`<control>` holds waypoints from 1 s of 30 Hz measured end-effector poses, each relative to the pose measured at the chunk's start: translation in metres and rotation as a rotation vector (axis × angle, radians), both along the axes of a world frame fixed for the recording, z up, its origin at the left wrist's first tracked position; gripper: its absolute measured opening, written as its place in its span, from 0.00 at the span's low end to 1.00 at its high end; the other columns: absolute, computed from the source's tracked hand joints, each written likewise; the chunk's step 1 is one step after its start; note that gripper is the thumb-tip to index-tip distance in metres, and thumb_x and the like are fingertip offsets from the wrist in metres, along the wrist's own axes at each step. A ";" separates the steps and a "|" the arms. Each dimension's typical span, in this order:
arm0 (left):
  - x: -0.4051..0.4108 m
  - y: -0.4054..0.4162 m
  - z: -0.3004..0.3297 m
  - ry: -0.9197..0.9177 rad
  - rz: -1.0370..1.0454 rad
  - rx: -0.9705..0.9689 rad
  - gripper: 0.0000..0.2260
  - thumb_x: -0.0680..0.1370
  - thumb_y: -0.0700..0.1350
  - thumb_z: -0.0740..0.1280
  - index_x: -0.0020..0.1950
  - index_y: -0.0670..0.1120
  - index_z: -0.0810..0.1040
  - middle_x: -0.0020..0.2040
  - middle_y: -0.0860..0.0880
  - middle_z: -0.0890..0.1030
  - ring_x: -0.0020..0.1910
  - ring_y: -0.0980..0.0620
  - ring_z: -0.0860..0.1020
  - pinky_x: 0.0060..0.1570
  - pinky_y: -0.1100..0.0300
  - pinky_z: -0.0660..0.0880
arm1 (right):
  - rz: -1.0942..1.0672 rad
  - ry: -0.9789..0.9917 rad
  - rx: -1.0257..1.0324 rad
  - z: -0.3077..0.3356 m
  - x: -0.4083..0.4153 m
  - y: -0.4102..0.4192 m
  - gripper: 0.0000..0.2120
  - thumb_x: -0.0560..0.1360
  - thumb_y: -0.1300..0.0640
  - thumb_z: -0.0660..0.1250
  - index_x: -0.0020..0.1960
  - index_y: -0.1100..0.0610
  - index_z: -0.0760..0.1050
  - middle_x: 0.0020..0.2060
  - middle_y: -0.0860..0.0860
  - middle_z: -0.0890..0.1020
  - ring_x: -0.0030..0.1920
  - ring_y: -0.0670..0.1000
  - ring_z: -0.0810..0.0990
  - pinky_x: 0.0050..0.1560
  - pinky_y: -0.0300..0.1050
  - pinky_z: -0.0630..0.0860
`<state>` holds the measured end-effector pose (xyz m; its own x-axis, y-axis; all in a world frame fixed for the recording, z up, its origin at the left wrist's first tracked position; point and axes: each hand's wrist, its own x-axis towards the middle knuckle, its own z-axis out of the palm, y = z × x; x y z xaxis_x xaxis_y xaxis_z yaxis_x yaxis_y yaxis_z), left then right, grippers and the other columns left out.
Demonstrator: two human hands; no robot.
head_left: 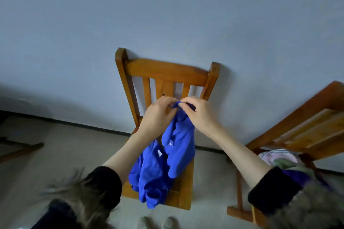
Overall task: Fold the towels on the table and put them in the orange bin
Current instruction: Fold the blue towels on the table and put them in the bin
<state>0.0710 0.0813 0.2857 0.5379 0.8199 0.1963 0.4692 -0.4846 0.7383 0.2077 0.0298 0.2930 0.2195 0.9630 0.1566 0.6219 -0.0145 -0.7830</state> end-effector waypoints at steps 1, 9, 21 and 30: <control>-0.001 0.002 0.020 -0.029 0.007 0.025 0.08 0.77 0.41 0.65 0.55 0.45 0.79 0.49 0.49 0.81 0.47 0.55 0.77 0.49 0.61 0.74 | 0.000 0.005 0.034 0.022 0.000 0.002 0.06 0.76 0.59 0.65 0.48 0.57 0.80 0.41 0.50 0.82 0.42 0.44 0.77 0.45 0.33 0.71; -0.049 -0.011 0.125 -0.262 0.109 -0.060 0.07 0.77 0.37 0.62 0.46 0.47 0.79 0.40 0.57 0.79 0.39 0.65 0.76 0.40 0.75 0.70 | 0.103 0.124 -0.026 0.124 -0.021 -0.007 0.11 0.73 0.60 0.68 0.39 0.45 0.74 0.37 0.42 0.80 0.39 0.41 0.78 0.41 0.29 0.72; -0.168 -0.017 0.199 -0.289 0.386 0.075 0.09 0.77 0.37 0.61 0.46 0.48 0.78 0.41 0.54 0.81 0.43 0.58 0.78 0.43 0.68 0.72 | 0.163 0.257 -0.041 0.136 -0.130 0.017 0.22 0.75 0.43 0.63 0.28 0.53 0.64 0.23 0.47 0.67 0.26 0.46 0.65 0.30 0.42 0.60; -0.303 -0.060 0.185 0.099 0.577 0.202 0.09 0.78 0.38 0.63 0.55 0.48 0.77 0.45 0.54 0.80 0.41 0.57 0.75 0.43 0.73 0.66 | 0.553 0.235 -0.074 0.163 -0.231 0.026 0.14 0.78 0.57 0.63 0.34 0.58 0.76 0.29 0.52 0.75 0.32 0.47 0.71 0.34 0.37 0.67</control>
